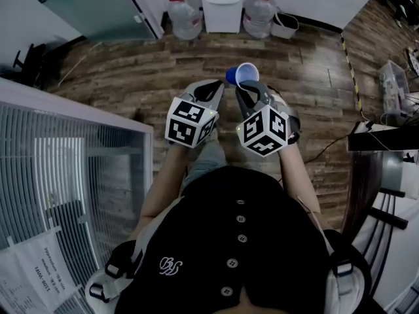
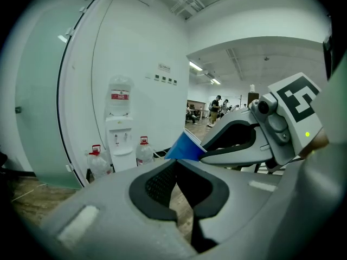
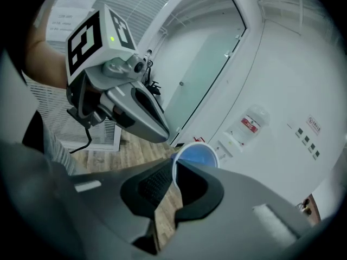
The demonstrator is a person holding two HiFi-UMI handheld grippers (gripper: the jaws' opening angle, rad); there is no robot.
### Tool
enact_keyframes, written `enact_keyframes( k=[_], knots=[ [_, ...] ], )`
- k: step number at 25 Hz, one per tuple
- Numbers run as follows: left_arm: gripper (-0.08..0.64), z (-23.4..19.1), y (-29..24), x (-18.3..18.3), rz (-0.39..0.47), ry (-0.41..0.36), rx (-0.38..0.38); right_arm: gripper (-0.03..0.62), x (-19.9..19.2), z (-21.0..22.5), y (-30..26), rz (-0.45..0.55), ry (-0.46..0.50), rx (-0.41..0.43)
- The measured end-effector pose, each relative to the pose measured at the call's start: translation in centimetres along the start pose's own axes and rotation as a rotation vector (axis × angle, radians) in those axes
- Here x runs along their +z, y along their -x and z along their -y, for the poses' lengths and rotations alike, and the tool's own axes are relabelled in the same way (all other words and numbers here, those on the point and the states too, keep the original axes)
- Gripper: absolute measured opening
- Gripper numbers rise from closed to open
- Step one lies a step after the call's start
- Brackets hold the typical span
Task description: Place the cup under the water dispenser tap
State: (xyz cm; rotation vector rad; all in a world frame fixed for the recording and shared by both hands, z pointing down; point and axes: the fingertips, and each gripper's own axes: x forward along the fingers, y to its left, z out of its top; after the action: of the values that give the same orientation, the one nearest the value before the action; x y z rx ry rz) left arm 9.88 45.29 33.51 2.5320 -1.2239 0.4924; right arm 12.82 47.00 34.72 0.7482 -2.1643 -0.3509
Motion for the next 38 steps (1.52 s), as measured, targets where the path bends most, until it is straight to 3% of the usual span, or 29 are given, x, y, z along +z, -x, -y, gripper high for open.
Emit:
enact_keyframes(
  k=[5, 19, 38],
  knots=[
    [-0.003, -4.5, -2.8, 2.1, 0.004, 0.008, -0.025, 0.025, 2.3, 3.1, -4.4, -0.022, 0.024, 0.016],
    [-0.003, -16.0, -7.6, 5.6, 0.004, 0.011, -0.093, 0.023, 5.8, 9.1, -14.6, -0.082, -0.041, -0.005],
    [-0.003, -21.3, -11.8, 5.5, -0.045, 0.021, -0.093, 0.023, 5.5, 12.2, -20.6, -0.086, -0.06, 0.044]
  ],
)
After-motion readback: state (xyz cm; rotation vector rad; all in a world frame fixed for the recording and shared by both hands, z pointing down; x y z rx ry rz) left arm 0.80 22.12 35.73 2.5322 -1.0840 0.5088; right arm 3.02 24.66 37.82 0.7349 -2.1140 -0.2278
